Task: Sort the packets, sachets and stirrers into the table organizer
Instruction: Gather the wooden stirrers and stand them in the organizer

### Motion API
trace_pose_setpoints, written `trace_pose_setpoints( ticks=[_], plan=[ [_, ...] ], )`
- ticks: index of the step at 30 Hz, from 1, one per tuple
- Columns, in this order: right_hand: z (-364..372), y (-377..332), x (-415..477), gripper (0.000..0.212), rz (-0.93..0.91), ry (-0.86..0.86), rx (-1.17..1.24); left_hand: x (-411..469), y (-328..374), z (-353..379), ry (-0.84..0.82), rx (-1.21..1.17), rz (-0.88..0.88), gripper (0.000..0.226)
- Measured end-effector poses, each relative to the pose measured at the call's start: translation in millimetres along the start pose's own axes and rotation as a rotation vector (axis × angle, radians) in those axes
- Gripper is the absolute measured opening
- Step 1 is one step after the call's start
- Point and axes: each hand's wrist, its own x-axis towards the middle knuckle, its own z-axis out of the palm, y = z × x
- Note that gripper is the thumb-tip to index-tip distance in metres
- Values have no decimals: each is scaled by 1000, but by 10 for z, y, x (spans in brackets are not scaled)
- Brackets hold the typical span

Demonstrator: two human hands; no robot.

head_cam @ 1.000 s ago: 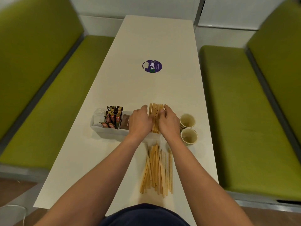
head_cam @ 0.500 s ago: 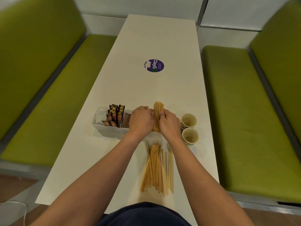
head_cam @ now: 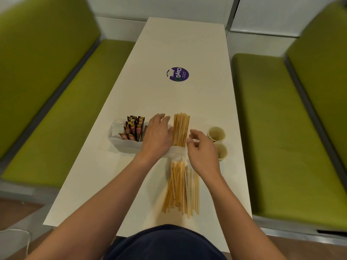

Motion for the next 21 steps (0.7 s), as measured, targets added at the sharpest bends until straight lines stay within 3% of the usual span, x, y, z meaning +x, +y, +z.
trace_pose_setpoints(
  ticks=[2,4,8,11,16,21],
  plan=[
    [-49,115,-220,21,-10,-57,-76,-281,46,-121,85,-30,67,30],
    [-58,292,-390,18,47,-124,-218,-642,46,-143,14,-36,40,15],
    [68,534,-478,38,151,-207,-422,-1087,-56,120,-274,69,-222,31],
    [194,534,-471,38,149,-230,-479,-1141,-71,309,-325,128,-266,36],
    [331,503,-422,25,201,-216,-502,-1105,-18,345,-322,46,-318,21],
    [322,502,-363,20,261,-162,-376,-1042,-121,301,-343,-132,-419,13]
  ],
)
